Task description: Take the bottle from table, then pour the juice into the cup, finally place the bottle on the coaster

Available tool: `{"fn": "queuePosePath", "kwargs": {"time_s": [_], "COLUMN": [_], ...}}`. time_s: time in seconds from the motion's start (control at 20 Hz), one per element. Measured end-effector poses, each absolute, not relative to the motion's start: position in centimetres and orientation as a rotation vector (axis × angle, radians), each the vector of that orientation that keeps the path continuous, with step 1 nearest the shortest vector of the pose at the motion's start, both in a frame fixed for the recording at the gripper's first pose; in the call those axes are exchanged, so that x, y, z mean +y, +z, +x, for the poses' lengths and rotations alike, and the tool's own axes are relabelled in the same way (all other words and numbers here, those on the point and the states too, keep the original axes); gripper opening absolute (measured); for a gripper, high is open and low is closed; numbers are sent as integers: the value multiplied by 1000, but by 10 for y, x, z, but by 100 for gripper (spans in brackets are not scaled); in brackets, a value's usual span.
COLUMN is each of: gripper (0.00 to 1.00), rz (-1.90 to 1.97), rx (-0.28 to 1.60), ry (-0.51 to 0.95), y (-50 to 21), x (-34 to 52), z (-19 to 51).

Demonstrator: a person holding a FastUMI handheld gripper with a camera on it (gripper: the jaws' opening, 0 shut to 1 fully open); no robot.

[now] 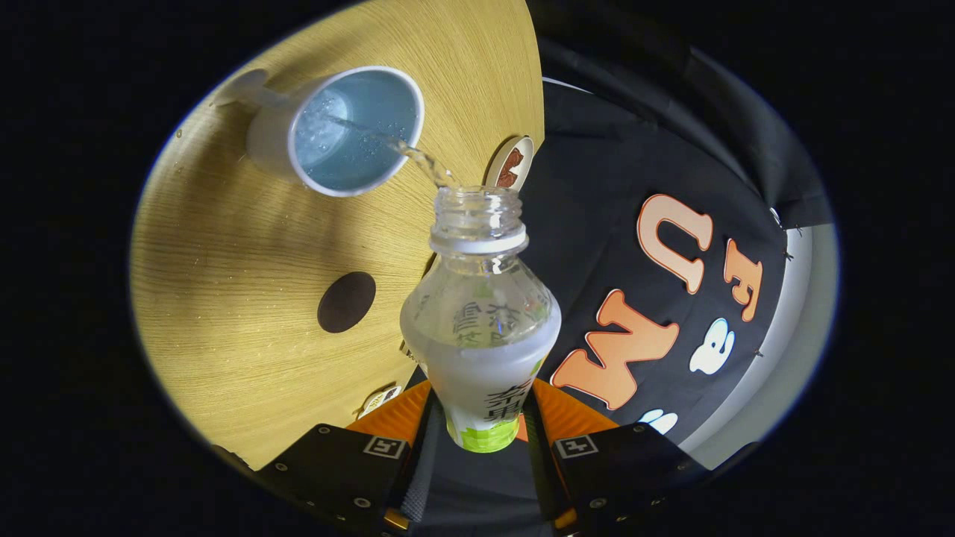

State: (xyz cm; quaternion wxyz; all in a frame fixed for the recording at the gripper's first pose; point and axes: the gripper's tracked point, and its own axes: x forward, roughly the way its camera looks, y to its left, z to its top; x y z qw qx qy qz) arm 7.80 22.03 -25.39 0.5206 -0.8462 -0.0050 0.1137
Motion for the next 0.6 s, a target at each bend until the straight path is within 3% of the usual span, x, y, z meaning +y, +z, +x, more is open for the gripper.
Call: {"fn": "queuePosePath", "kwargs": {"time_s": [0.6], "gripper": [58], "rz": [-2116], "rx": [-76], "ry": [283], "y": [-243], "x": [232], "z": [79]}}
